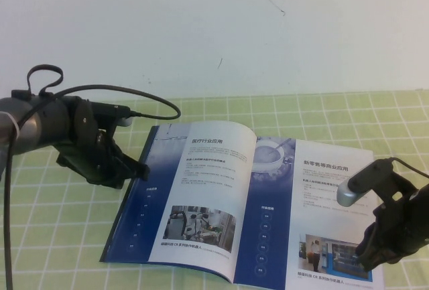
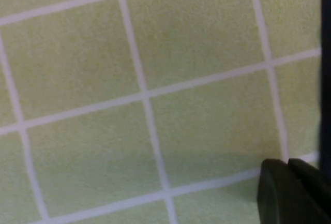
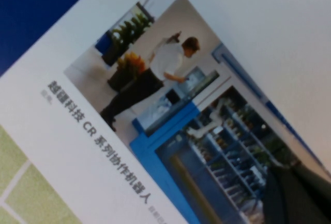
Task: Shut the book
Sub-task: 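Close the open booklet and leave it lying on the table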
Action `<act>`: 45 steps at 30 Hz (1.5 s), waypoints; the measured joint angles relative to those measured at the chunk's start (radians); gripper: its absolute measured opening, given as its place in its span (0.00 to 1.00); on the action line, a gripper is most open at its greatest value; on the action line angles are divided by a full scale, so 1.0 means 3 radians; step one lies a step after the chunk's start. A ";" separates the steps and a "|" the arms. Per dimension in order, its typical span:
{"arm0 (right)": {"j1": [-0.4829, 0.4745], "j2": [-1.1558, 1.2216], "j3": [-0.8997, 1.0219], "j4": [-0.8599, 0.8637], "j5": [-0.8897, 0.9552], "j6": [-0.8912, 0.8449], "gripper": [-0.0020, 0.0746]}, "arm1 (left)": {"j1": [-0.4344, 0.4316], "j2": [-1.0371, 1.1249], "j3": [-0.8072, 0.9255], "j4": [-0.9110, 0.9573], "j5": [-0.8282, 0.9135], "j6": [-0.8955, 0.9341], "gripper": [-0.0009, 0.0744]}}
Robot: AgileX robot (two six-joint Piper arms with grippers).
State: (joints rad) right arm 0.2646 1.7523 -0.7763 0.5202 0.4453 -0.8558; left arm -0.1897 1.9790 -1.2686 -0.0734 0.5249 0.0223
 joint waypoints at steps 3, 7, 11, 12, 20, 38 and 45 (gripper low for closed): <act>0.0000 0.0002 0.0000 0.0000 0.0000 0.0000 0.02 | -0.0127 0.0000 0.0000 0.0021 0.0000 -0.0018 0.01; 0.0000 0.0007 0.0000 -0.0006 0.0005 0.0000 0.02 | -0.0359 0.0015 -0.0008 0.0096 -0.0023 -0.0037 0.01; 0.0000 0.0007 0.0000 -0.0006 0.0007 0.0000 0.02 | -0.0605 0.0038 -0.0023 0.0151 -0.0075 -0.0051 0.01; 0.0000 0.0007 0.0000 -0.0006 0.0007 0.0000 0.02 | -0.0657 0.0038 -0.0023 0.0157 -0.0080 -0.0074 0.01; 0.0000 0.0007 0.0000 -0.0013 0.0007 0.0000 0.02 | -0.0833 0.0067 -0.0314 0.0661 0.0279 -0.0250 0.01; 0.0000 0.0007 0.0000 0.0001 0.0007 0.0000 0.02 | -0.0643 0.0348 -0.0534 0.1537 0.0594 -0.1010 0.01; 0.0000 0.0007 0.0000 0.0007 0.0000 0.0000 0.02 | -0.0651 0.0306 -0.0556 0.0453 0.0554 -0.0408 0.01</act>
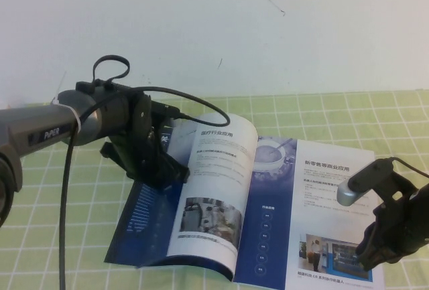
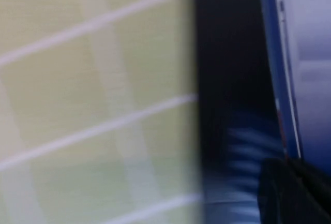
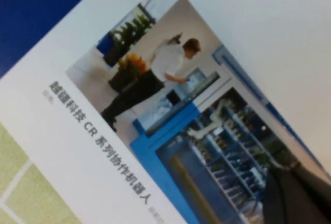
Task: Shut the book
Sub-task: 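Close the open booklet and leave it lying on the table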
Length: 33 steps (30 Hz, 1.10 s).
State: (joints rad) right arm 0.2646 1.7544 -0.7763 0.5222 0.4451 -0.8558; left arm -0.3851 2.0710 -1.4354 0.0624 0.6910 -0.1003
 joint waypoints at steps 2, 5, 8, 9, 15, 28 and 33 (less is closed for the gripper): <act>0.0000 0.0000 0.0000 0.0000 -0.0021 0.0000 0.02 | -0.0059 -0.0013 0.0000 -0.0425 -0.0008 0.0276 0.01; 0.0000 0.0000 0.0000 0.0000 -0.0087 0.0000 0.02 | -0.0182 -0.0027 0.0000 -0.1077 -0.0008 0.0578 0.01; 0.0000 0.0008 0.0000 0.0000 -0.0208 0.0000 0.02 | -0.0233 -0.0067 -0.0010 -0.1589 -0.0016 0.0892 0.01; 0.0000 0.0016 0.0000 0.0002 -0.0230 0.0000 0.02 | -0.0247 -0.0081 -0.0037 -0.1688 -0.0016 0.1012 0.01; 0.0000 0.0017 0.0000 0.0020 -0.0257 0.0000 0.02 | -0.0208 -0.0312 -0.0197 -0.0824 -0.0022 0.0649 0.01; 0.0000 0.0022 0.0000 0.0028 -0.0264 0.0000 0.02 | -0.0148 -0.0025 -0.0202 0.1220 0.0196 -0.0643 0.01; 0.0000 0.0022 0.0000 0.0028 -0.0264 0.0000 0.02 | -0.0148 0.0196 -0.0202 0.1706 0.0423 -0.1035 0.01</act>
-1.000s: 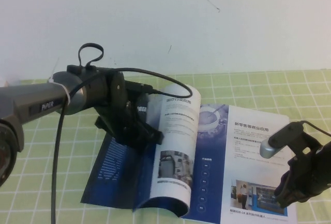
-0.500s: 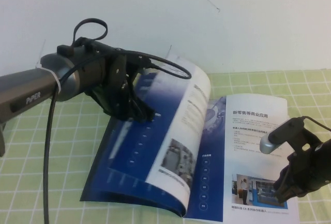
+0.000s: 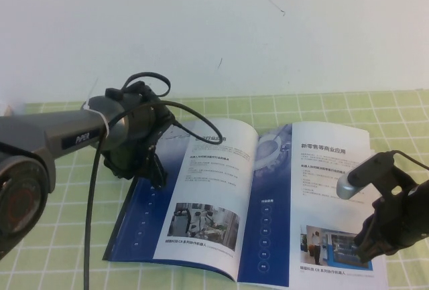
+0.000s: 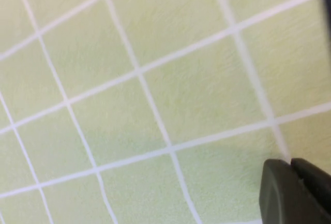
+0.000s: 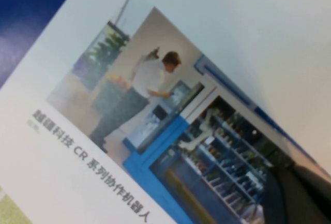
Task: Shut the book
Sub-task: 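Close the open booklet and leave it lying on the table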
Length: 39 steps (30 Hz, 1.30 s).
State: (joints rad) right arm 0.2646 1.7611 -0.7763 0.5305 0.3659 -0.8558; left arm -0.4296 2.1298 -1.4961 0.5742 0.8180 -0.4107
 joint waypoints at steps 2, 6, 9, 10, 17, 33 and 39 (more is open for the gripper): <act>0.0000 0.0000 0.0000 0.0000 0.0000 0.0000 0.02 | 0.0000 0.0037 0.0000 0.0014 0.0046 -0.0047 0.01; 0.0000 0.0013 -0.0002 0.0000 0.0000 0.0000 0.02 | 0.0000 0.0058 -0.0037 -0.0116 0.0068 -0.0025 0.01; 0.0000 0.0050 -0.0021 0.0007 0.0012 0.0000 0.02 | 0.0000 0.0058 -0.0058 -0.0322 0.0068 0.0117 0.01; 0.0000 0.0072 -0.0037 0.0013 0.0013 0.0000 0.02 | 0.0000 0.0052 -0.0058 -0.0401 0.0068 0.0202 0.01; 0.0000 0.0143 -0.0064 0.0041 0.0040 0.0000 0.02 | -0.0132 0.0029 -0.0094 -0.0805 0.0023 0.0521 0.01; 0.0000 0.0145 -0.0069 0.0041 0.0053 0.0000 0.02 | -0.0455 0.0023 -0.0601 -0.0805 0.0469 0.0276 0.01; 0.0000 0.0145 -0.0069 0.0041 0.0053 0.0000 0.02 | -0.0455 -0.0044 -0.0662 -0.0777 0.0471 0.0269 0.01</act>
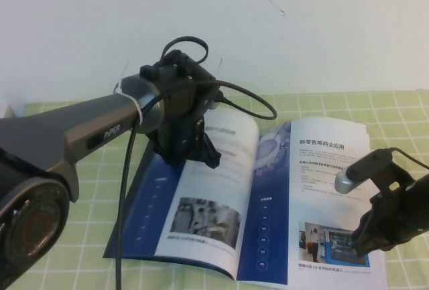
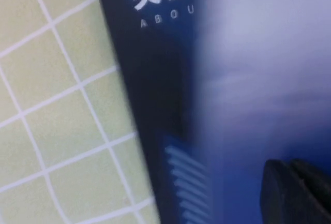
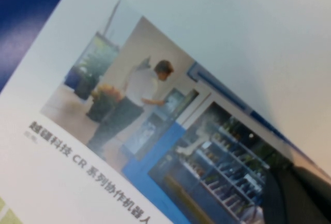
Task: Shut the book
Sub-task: 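Close the open booklet and leave it lying on the table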
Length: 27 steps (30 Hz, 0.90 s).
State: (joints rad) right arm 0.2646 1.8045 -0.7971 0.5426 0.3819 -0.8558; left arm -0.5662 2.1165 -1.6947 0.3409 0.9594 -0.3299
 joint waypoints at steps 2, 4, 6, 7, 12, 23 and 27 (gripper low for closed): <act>0.0000 0.0000 0.0000 0.0000 0.0000 0.0000 0.02 | 0.0049 0.0013 0.0000 0.0035 0.0030 0.0000 0.01; 0.0000 0.0006 0.0000 0.0006 0.0000 0.0000 0.02 | 0.0132 0.0037 0.0000 0.0069 0.0053 0.0000 0.01; 0.0000 0.0006 0.0000 0.0006 0.0000 0.0000 0.02 | 0.0240 0.0066 0.0000 0.0067 0.0068 -0.0009 0.01; 0.0000 0.0006 0.0000 0.0006 0.0000 0.0000 0.02 | 0.0298 0.0083 0.0000 0.0047 0.0068 -0.0017 0.01; 0.0000 0.0006 0.0000 0.0013 0.0000 0.0000 0.02 | 0.0579 0.0179 0.0000 -0.0130 0.0160 -0.0043 0.01; 0.0000 0.0006 0.0000 0.0013 0.0000 0.0000 0.02 | 0.0673 0.0309 -0.0008 -0.0284 0.0180 0.0149 0.01; 0.0000 0.0006 0.0000 0.0013 0.0000 0.0013 0.02 | 0.0660 0.0319 -0.0037 -0.0494 0.0196 0.0390 0.01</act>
State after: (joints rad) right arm 0.2646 1.8062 -0.7971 0.5465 0.3819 -0.8520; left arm -0.3682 2.2120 -1.7059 0.1927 1.0182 -0.2128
